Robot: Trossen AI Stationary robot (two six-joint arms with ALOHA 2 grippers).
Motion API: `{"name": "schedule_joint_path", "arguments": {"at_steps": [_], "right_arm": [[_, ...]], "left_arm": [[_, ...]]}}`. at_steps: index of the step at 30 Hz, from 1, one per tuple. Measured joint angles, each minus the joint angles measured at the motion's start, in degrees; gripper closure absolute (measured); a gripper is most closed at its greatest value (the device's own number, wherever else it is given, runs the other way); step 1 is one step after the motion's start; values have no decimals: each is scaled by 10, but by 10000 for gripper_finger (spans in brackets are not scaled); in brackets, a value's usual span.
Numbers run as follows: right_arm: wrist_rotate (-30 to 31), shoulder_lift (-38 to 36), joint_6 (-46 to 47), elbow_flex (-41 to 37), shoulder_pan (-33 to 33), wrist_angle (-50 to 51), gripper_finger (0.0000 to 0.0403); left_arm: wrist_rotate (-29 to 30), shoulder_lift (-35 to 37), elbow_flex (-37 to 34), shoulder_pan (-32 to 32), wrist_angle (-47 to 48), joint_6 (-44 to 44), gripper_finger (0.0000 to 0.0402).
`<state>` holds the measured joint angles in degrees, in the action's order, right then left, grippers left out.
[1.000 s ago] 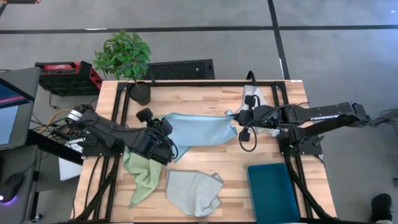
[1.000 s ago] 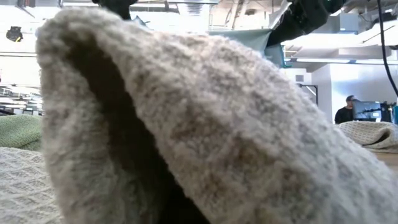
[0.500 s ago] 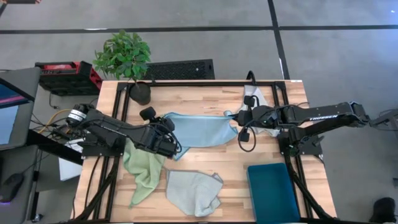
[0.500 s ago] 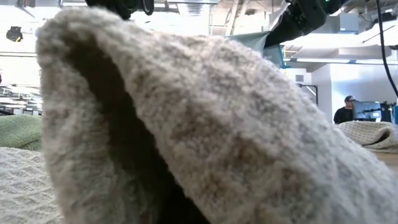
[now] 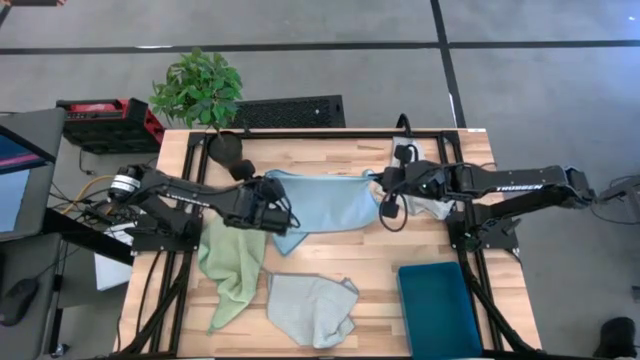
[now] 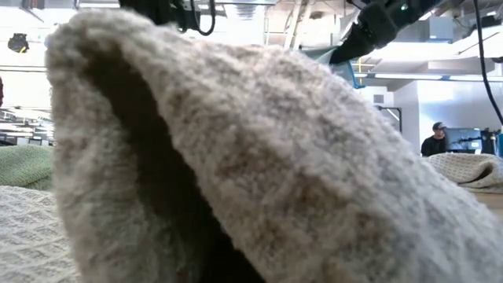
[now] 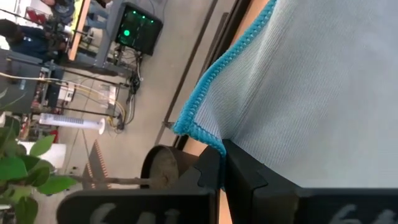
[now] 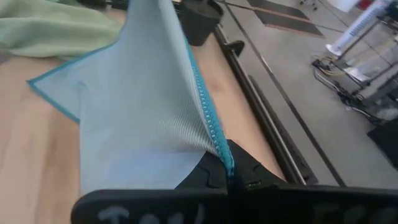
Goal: Fold microfiber towels
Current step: Fold the blue microfiber towel
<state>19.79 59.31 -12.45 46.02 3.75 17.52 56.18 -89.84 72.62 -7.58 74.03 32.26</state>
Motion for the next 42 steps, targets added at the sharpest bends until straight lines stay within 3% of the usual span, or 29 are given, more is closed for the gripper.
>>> {"name": "schedule_joint_path", "arguments": {"at_steps": [7, 15, 23, 29, 34, 42], "right_arm": [[0, 0, -23, 0, 40, -10, 399], [0, 0, -90, 0, 89, -88, 399], [2, -1, -186, 0, 137, -230, 399], [2, -2, -206, 0, 129, -228, 399], [4, -2, -194, 0, 86, -172, 399], [18, -1, -75, 0, 27, -16, 399]], "left_arm": [[-1, 0, 0, 52, -40, -80, 401], [9, 6, 0, 120, -118, -201, 401], [46, 79, 0, 182, -289, -368, 401], [12, 126, 0, 184, -320, -432, 401], [-28, 126, 0, 160, -280, -410, 401], [-129, 98, -8, 116, -183, -302, 401]]}}
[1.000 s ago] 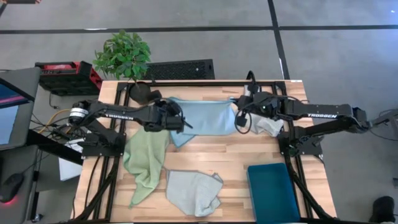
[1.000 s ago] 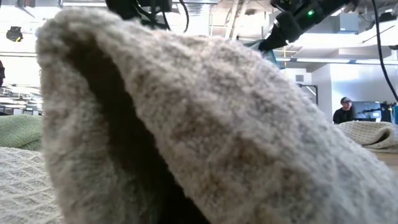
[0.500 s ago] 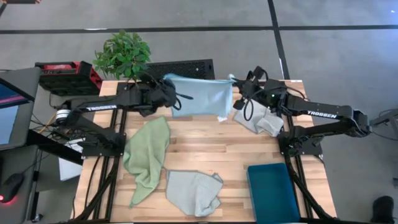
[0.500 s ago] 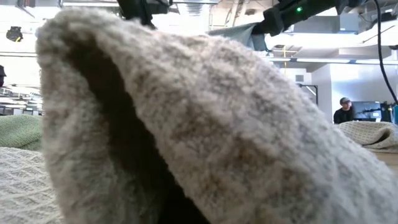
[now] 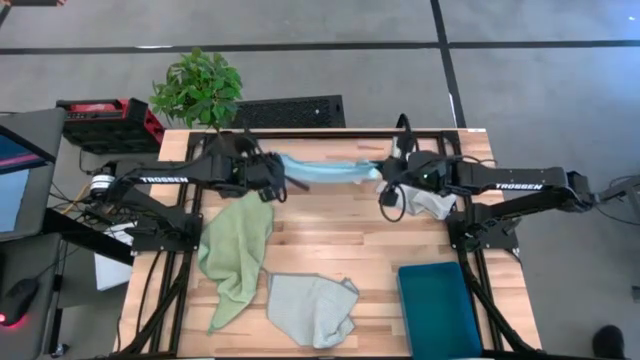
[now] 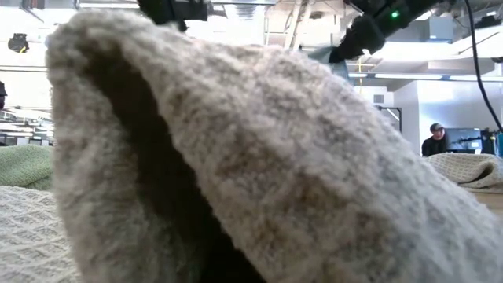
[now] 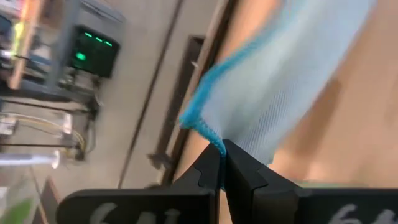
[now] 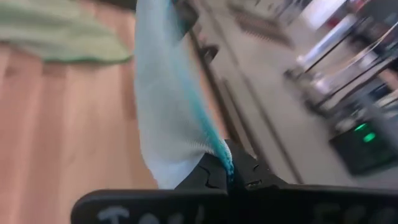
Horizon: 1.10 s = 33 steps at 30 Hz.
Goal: Fold microfiber towels
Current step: Fold the blue microfiber towel
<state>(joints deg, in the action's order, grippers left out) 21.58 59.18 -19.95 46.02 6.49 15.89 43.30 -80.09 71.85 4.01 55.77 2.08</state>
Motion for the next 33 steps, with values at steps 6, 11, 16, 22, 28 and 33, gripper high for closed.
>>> {"name": "schedule_joint_path", "arguments": {"at_steps": [6, 11, 16, 22, 28, 33], "right_arm": [[-1, 0, 83, 0, -28, 85, 399], [-6, 1, 136, 0, -54, 128, 399], [-7, 2, 187, -1, -85, 156, 399], [-22, 12, 231, -28, -117, 167, 399], [-23, 37, 265, -33, -149, 172, 399], [-41, 63, 275, -34, -171, 171, 398]], "left_arm": [[-29, -27, 0, -47, 30, 83, 401], [-60, -42, 0, -84, 41, 141, 401], [-83, -67, 0, -115, 54, 197, 401], [-102, -112, 0, -151, 57, 238, 401], [-116, -133, 0, -182, 57, 271, 401], [-128, -134, 0, -202, 61, 302, 401]]}}
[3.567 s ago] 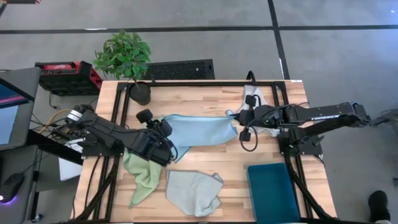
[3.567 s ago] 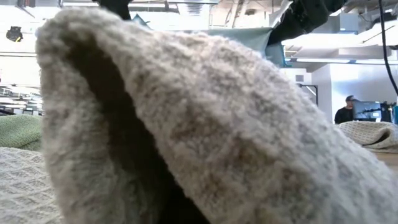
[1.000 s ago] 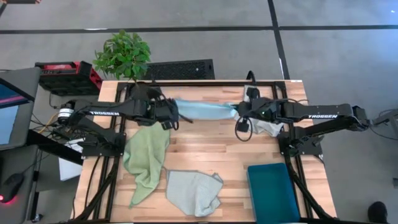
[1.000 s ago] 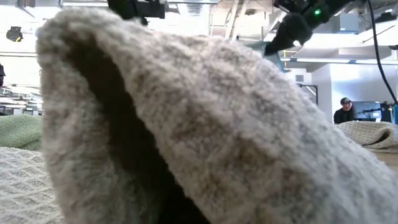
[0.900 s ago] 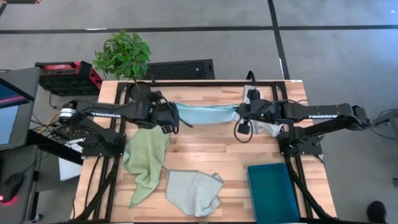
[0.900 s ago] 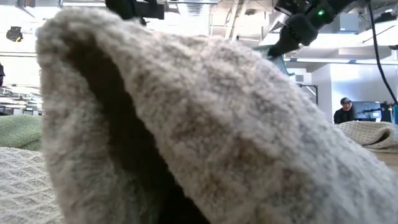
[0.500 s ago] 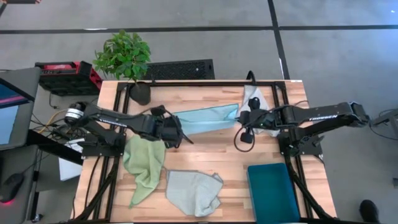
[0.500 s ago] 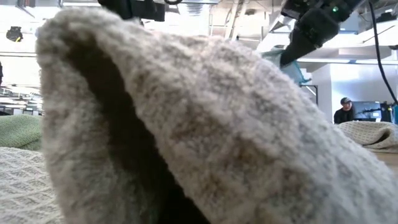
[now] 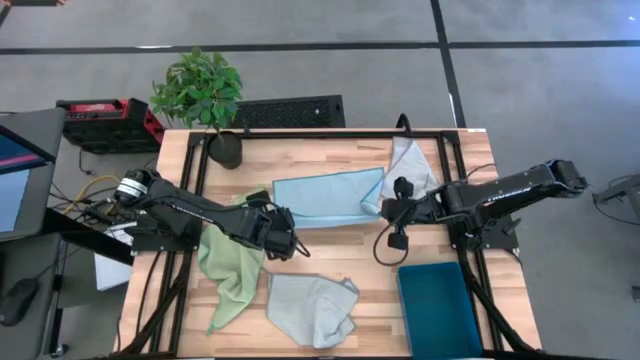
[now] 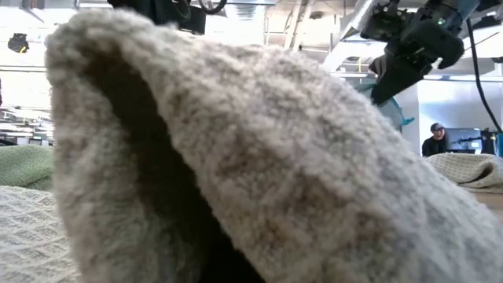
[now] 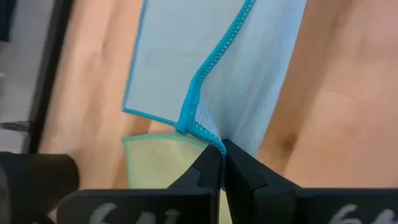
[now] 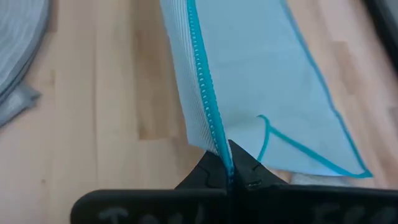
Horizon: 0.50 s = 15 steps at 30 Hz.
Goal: Fold microfiber towels
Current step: Fold the blue microfiber towel
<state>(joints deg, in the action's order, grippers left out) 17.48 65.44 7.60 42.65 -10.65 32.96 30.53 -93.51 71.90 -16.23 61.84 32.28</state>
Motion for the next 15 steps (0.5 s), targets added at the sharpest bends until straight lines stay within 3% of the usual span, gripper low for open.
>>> {"name": "schedule_joint_path", "arguments": {"at_steps": [15], "right_arm": [[-44, 23, 44, 0, -27, 0, 397]], "left_arm": [[-65, 0, 0, -34, 0, 44, 401]]}}
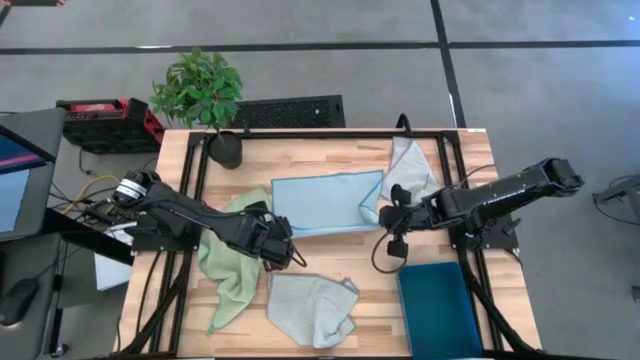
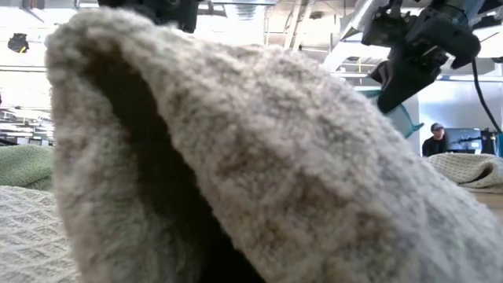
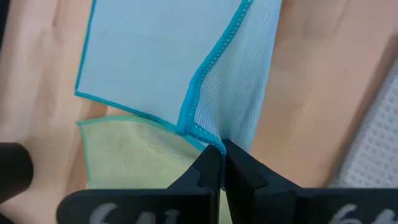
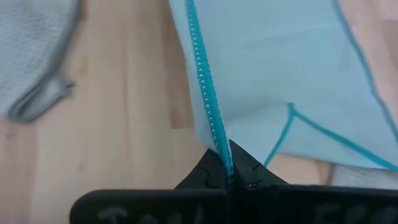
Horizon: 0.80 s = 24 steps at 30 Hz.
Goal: Fold microfiber towels
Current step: Fold the blue microfiber towel
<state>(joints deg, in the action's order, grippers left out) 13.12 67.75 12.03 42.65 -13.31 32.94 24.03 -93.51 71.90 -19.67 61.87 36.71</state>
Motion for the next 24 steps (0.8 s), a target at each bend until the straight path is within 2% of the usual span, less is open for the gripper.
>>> {"name": "schedule_joint_path", "arguments": {"at_steps": [6, 10, 18, 24], "right_arm": [[-4, 1, 0, 0, -3, 0, 397], [43, 1, -19, 0, 12, 1, 397], [88, 1, -64, 0, 66, -2, 397], [106, 9, -103, 0, 110, -22, 397]], "left_arm": [[20, -3, 0, -6, 0, 0, 401], [68, -3, 0, 1, 3, 11, 401], [127, -3, 0, 50, 3, 16, 401], [136, -3, 0, 95, 2, 14, 401]]}}
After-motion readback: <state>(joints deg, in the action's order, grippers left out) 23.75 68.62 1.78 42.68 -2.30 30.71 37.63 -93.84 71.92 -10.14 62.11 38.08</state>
